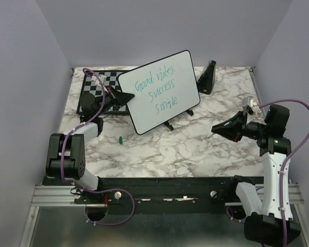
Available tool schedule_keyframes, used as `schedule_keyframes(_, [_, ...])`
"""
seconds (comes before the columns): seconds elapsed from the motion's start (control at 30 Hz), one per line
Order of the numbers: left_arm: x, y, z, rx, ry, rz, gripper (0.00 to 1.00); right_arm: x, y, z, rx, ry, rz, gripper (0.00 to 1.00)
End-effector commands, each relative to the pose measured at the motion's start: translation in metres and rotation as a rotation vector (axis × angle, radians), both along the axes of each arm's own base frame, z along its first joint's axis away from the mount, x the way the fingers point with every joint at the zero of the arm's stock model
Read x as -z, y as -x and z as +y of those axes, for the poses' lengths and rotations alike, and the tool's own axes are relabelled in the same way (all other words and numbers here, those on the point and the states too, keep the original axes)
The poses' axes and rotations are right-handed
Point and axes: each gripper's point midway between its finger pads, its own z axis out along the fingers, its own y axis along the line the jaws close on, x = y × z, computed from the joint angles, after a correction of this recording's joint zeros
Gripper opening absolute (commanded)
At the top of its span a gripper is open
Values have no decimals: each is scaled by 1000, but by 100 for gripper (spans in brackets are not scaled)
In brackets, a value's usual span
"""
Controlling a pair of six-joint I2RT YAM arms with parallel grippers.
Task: Write a sentence on the whiteboard
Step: Put down the whiteboard on the whiteboard stand.
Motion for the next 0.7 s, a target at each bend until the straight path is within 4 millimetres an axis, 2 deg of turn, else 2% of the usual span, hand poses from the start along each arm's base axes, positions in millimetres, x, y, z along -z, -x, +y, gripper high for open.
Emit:
schedule_keyframes(0.0, [-37, 4, -5, -51, -18, -251, 0, 1, 4, 1, -18, -16, 7, 1])
schedule_keyframes(0.2, [-10, 8, -3, -104, -38, -243, 0, 1, 5, 1, -22, -19, 6, 1])
schedule_keyframes(0.37, [3, 12, -1, -119, -28, -268, 0, 1, 6, 2, -25, -20, 6, 1])
schedule_keyframes(0.43, [15, 13, -1, -122, -35, -257, 0, 0, 7, 2, -27, -21, 4, 0])
schedule_keyframes(0.67, [27, 14, 2, -140, -40, -251, 1, 1, 7, 2, -27, -21, 5, 1])
